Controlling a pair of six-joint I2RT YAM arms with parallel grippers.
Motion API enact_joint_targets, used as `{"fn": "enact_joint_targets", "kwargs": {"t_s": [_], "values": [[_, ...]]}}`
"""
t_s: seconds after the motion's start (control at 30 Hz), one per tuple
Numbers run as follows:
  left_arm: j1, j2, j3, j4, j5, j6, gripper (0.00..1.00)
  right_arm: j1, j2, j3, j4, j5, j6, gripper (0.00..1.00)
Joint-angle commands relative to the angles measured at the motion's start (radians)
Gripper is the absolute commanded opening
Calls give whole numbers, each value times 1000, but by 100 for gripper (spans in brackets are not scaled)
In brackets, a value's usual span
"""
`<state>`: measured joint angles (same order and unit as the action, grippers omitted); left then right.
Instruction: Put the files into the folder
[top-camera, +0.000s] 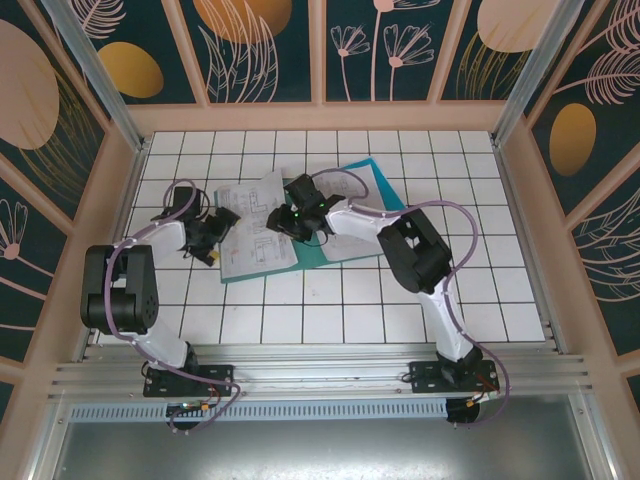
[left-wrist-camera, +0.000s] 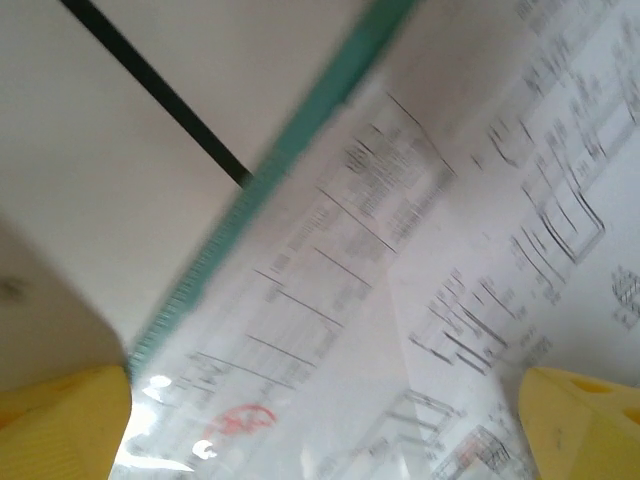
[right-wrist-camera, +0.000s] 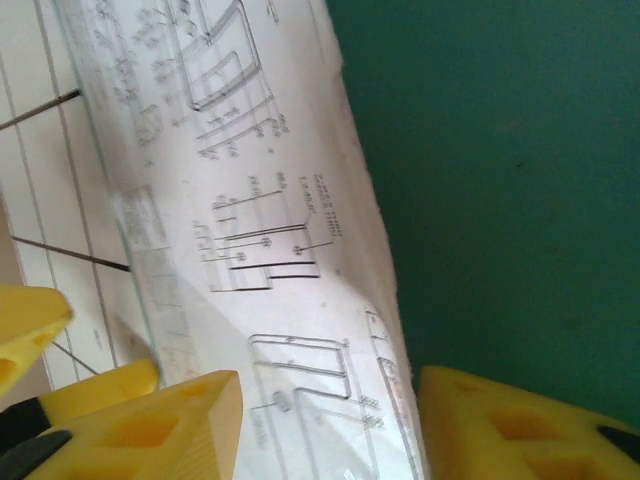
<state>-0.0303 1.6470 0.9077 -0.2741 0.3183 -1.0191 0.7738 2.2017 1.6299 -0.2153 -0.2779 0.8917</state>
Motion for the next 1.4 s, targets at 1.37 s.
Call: {"fn": "enact_joint_targets", "kwargs": {"t_s": [1.37], "values": [[-257,99,-28,165,111,-108,95,-97,14,132,-348,80,185,65]]}}
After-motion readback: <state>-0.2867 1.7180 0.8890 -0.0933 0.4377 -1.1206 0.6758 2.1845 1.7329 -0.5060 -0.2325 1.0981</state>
